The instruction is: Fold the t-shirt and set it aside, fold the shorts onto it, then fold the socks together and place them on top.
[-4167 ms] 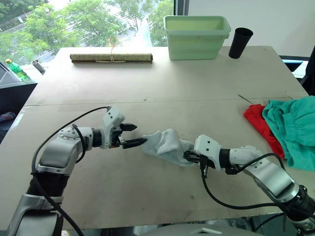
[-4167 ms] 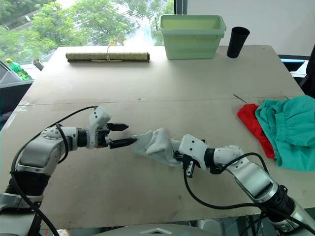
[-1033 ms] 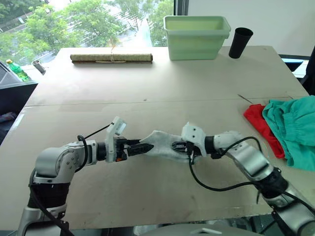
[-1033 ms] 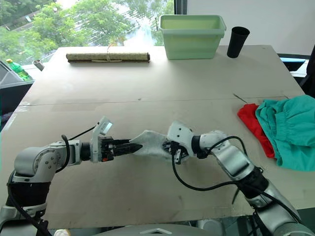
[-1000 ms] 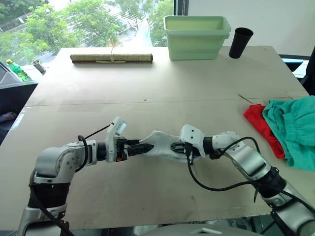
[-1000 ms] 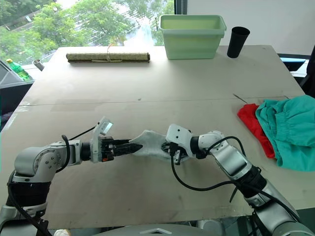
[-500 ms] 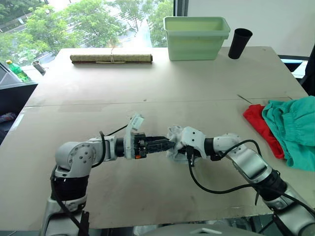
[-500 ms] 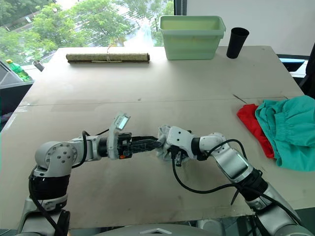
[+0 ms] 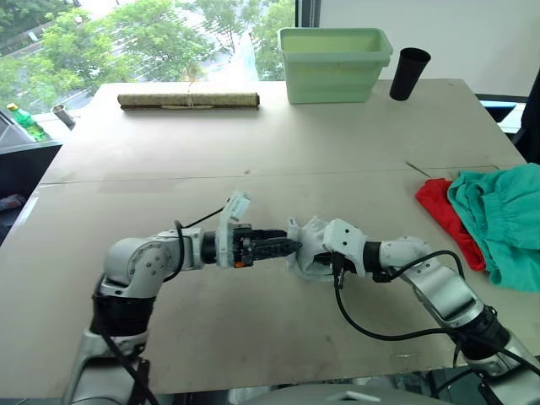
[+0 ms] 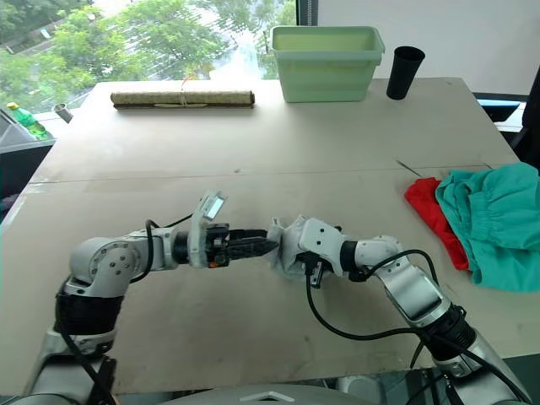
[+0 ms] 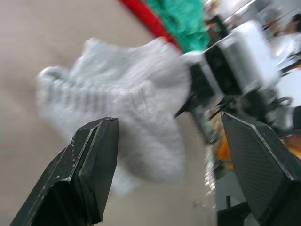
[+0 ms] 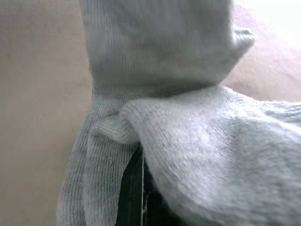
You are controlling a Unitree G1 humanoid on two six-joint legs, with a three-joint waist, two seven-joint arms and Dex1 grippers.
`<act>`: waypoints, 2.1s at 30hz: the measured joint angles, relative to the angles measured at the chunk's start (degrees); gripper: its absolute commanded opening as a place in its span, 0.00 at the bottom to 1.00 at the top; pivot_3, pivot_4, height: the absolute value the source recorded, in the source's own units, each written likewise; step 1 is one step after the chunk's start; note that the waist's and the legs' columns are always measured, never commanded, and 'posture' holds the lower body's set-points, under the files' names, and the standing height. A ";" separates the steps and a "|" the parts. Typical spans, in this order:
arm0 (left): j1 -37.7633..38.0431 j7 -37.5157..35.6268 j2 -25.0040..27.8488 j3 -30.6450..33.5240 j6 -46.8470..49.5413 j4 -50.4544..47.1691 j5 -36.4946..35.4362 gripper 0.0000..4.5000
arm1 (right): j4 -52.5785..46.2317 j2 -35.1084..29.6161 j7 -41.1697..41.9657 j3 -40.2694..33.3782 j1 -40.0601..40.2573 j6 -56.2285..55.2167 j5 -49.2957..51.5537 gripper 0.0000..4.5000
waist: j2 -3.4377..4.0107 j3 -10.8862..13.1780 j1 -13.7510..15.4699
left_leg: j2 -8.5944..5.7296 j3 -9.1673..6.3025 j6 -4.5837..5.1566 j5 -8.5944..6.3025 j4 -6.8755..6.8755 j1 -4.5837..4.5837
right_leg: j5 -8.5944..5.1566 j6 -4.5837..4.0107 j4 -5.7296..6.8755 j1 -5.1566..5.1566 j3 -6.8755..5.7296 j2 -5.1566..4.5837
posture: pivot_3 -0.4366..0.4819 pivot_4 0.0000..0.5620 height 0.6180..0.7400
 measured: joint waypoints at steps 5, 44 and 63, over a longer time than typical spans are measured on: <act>-1.68 1.89 -7.34 -1.44 2.06 -0.05 -3.13 0.83 | 0.07 -1.07 0.63 1.21 -0.98 -1.44 -2.12 0.00 | -0.10 -0.02 0.40 | -0.02 -0.01 0.01 0.00 0.09 -0.03 | 0.01 0.03 -0.04 0.05 0.00 -0.05 | 0.48 0.27 0.89; -0.38 7.81 -9.16 -2.88 -8.44 -4.45 3.41 0.02 | -2.29 -2.34 1.75 0.14 0.92 -2.04 -3.27 0.00 | -0.05 0.00 0.48 | -0.02 -0.03 0.27 0.13 0.03 -0.04 | 0.02 0.03 -0.07 0.05 -0.04 -0.02 | 0.48 0.27 0.89; -3.08 5.73 -14.51 -13.73 -8.30 3.54 7.41 0.00 | -10.43 -8.07 1.93 -3.96 4.97 6.36 -0.46 0.74 | -0.03 0.00 0.94 | -0.02 -0.03 0.27 0.11 0.04 -0.04 | 0.01 0.02 -0.08 0.06 -0.04 -0.02 | 0.48 0.27 0.89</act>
